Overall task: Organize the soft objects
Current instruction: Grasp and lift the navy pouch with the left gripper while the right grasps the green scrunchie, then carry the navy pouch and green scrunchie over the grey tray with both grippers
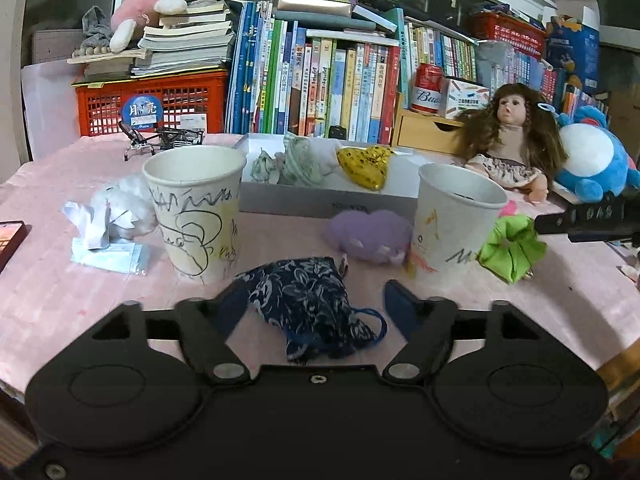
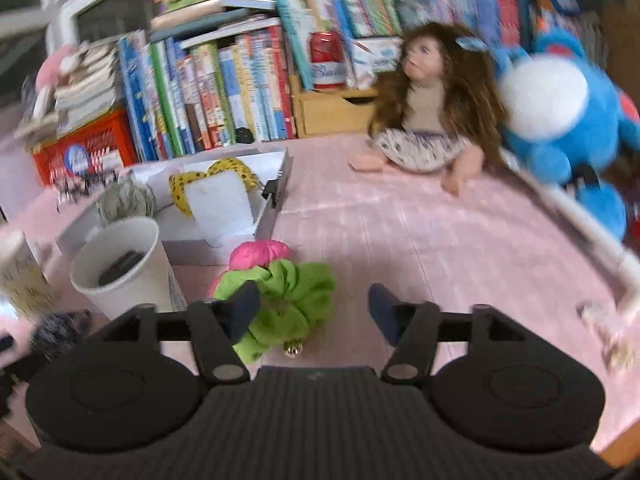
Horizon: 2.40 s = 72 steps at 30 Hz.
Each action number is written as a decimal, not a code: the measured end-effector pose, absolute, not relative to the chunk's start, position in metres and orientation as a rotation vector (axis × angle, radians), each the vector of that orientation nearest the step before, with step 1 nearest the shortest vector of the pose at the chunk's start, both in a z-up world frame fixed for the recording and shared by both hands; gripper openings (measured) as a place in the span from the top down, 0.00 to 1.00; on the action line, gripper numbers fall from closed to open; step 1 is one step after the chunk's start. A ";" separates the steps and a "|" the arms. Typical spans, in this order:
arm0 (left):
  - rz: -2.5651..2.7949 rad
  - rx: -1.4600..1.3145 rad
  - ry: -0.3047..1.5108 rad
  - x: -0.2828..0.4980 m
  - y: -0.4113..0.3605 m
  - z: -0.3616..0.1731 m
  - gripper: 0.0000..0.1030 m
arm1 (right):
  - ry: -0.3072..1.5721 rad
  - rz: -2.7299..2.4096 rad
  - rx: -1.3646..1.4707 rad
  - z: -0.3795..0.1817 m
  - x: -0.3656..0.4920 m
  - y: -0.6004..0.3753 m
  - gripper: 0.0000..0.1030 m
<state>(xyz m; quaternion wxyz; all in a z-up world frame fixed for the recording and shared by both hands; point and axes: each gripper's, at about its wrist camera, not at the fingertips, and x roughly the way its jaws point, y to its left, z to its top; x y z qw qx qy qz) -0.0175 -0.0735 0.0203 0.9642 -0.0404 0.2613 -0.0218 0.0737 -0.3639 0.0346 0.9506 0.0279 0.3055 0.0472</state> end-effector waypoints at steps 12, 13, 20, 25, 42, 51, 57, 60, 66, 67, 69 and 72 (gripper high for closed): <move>0.008 -0.086 0.592 0.016 -0.073 -0.001 0.18 | 0.655 0.219 -0.172 0.017 0.089 -0.327 0.14; 0.011 -0.083 0.594 0.017 -0.074 -0.002 0.18 | 0.661 0.219 -0.180 0.014 0.090 -0.325 0.14; 0.014 -0.070 0.595 0.020 -0.077 -0.011 0.14 | 0.683 0.213 -0.199 0.001 0.097 -0.319 0.14; 0.017 -0.045 0.590 0.022 -0.079 -0.015 0.11 | 0.683 0.200 -0.176 -0.001 0.101 -0.320 0.13; 0.029 0.003 0.565 0.024 -0.085 -0.022 0.06 | 0.688 0.175 -0.044 -0.012 0.109 -0.332 0.03; 0.002 0.010 0.552 0.023 -0.085 -0.021 0.23 | 0.681 0.166 -0.041 -0.012 0.108 -0.332 0.03; -0.014 0.034 0.581 0.024 -0.088 -0.012 0.56 | 0.654 0.170 -0.027 -0.011 0.100 -0.331 0.26; -0.031 0.025 0.598 0.027 -0.086 -0.008 0.59 | 0.645 0.143 -0.022 -0.009 0.096 -0.331 0.45; -0.060 0.029 0.572 0.018 -0.085 0.005 0.61 | 0.645 0.087 0.039 -0.002 0.092 -0.343 0.62; -0.066 0.029 0.565 0.016 -0.085 0.008 0.61 | 0.644 0.078 0.045 -0.001 0.091 -0.345 0.62; -0.079 0.027 0.551 0.012 -0.085 0.015 0.61 | 0.643 0.063 0.054 0.003 0.090 -0.350 0.63; -0.102 0.032 0.534 0.010 -0.086 0.029 0.61 | 0.632 0.057 0.046 0.012 0.087 -0.353 0.63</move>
